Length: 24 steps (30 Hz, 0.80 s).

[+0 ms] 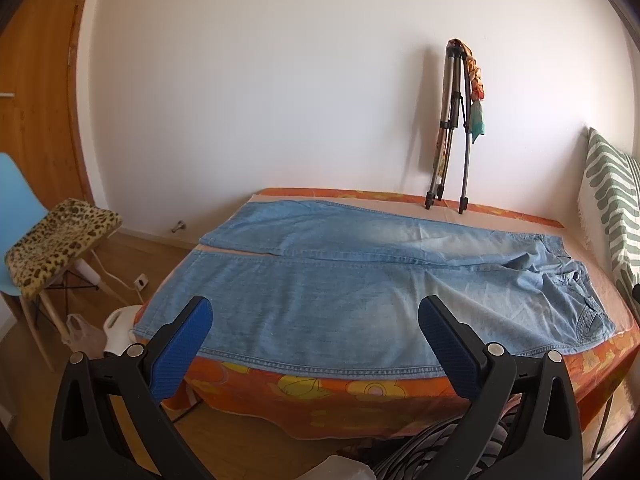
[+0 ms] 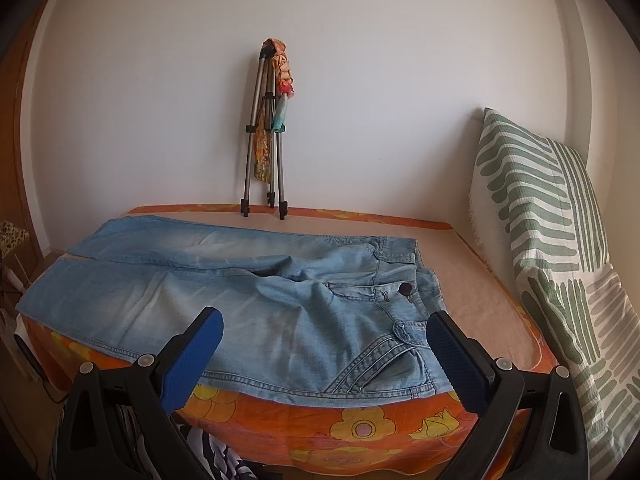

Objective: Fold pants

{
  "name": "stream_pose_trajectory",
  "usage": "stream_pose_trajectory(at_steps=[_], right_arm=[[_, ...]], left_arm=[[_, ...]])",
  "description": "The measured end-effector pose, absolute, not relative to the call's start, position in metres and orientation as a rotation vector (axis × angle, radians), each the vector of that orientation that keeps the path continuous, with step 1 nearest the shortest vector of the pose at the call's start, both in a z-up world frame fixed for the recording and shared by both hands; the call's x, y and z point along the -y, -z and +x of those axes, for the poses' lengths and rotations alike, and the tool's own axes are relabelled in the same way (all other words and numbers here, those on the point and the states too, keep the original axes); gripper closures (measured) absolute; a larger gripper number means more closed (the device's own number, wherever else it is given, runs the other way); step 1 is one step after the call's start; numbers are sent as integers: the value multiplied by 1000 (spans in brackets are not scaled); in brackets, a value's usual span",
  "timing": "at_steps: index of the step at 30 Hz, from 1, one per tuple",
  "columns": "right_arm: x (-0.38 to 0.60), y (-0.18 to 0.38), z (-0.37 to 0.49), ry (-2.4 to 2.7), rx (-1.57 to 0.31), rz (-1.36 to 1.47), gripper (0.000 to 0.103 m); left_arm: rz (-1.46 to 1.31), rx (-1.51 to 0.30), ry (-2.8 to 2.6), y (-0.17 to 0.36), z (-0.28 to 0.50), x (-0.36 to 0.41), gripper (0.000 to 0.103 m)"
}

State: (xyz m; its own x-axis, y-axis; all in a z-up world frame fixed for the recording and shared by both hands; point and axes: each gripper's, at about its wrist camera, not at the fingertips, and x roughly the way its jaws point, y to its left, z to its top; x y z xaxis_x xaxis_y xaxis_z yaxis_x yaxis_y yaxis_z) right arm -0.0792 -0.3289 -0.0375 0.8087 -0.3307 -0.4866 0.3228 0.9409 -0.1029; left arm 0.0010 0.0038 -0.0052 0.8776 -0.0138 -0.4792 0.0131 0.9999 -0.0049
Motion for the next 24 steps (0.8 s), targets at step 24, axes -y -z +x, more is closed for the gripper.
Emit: stream_pose_trajectory(at_steps=[24], right_arm=[[329, 42, -80, 348, -524, -9, 0]], left_arm=[[-5, -498, 9, 4, 3, -6, 0]])
